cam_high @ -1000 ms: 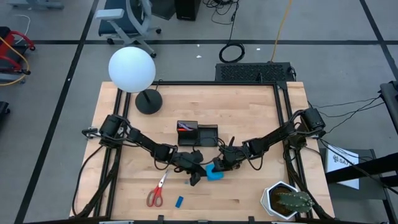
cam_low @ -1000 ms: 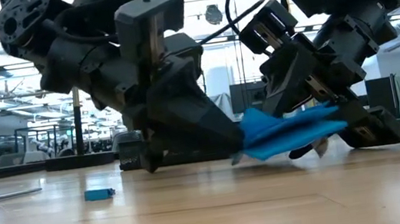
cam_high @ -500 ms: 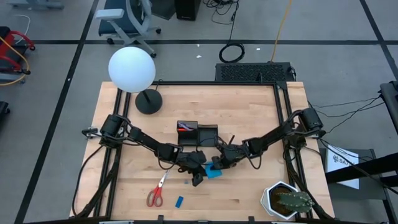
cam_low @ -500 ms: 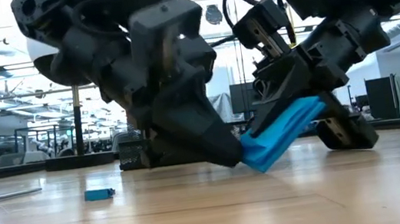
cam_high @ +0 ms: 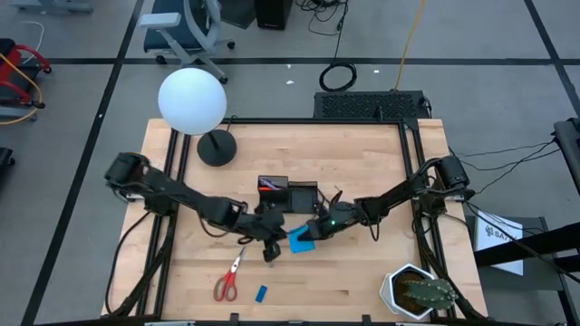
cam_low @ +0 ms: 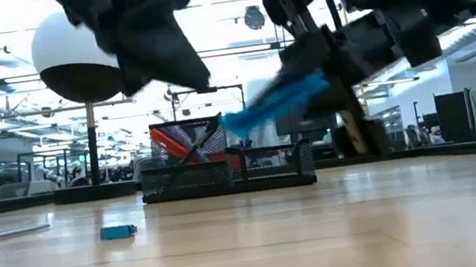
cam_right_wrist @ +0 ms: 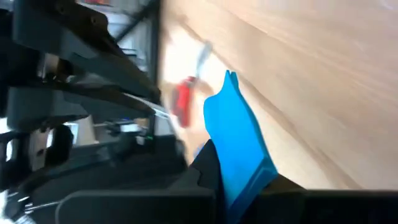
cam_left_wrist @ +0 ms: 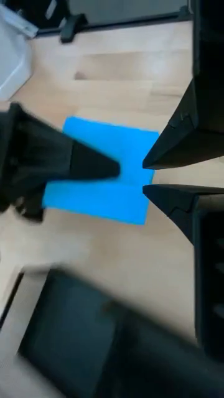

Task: Pick and place office supplies into organizer
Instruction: Put the blue sticky note into the desk organizer

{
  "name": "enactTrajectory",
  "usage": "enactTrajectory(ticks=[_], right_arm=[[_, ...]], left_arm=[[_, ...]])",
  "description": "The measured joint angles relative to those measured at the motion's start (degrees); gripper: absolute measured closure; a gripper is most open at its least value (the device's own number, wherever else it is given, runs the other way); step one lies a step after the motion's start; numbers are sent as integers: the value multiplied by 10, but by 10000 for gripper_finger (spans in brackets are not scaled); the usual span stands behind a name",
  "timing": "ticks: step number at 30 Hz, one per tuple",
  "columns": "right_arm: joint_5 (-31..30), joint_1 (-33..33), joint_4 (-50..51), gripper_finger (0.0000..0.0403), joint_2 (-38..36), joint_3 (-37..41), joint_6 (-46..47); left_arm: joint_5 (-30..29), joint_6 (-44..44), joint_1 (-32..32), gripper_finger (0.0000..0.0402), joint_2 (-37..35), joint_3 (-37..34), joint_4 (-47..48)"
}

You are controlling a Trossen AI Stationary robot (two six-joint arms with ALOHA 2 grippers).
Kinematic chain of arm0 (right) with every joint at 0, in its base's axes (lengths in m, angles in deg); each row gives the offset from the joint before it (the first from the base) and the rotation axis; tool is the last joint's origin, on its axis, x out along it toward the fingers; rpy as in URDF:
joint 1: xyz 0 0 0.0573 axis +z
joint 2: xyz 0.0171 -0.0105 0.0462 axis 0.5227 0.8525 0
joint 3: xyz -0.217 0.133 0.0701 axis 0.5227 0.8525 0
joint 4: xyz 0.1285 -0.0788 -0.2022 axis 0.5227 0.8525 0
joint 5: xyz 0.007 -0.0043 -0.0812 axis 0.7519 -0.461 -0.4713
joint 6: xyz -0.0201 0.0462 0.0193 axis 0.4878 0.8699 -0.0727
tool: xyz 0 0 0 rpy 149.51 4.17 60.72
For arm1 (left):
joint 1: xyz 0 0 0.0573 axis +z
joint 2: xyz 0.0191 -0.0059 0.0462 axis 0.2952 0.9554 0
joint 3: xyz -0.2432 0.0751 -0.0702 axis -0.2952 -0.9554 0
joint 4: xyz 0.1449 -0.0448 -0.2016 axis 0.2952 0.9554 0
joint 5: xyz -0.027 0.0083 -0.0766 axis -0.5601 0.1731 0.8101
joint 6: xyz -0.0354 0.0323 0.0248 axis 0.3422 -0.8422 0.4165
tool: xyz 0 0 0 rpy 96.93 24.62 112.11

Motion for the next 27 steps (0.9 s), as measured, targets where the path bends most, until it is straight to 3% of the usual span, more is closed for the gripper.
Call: enactTrajectory(ticks=[10,18,22,27], right_arm=[[-1,-56,-78,401,-1,-1,-17],[34,-119,-76,401,-10,-1,-37],[47,-141,-61,401,-40,0,-41],[51,-160,69,401,-109,0,-84]], left_arm=[[-109,2,1,346,-128,0,97],[-114,7,0,346,-147,0,132],[-113,15,-12,346,-147,0,138],[-125,16,-24,346,-147,0,143]])
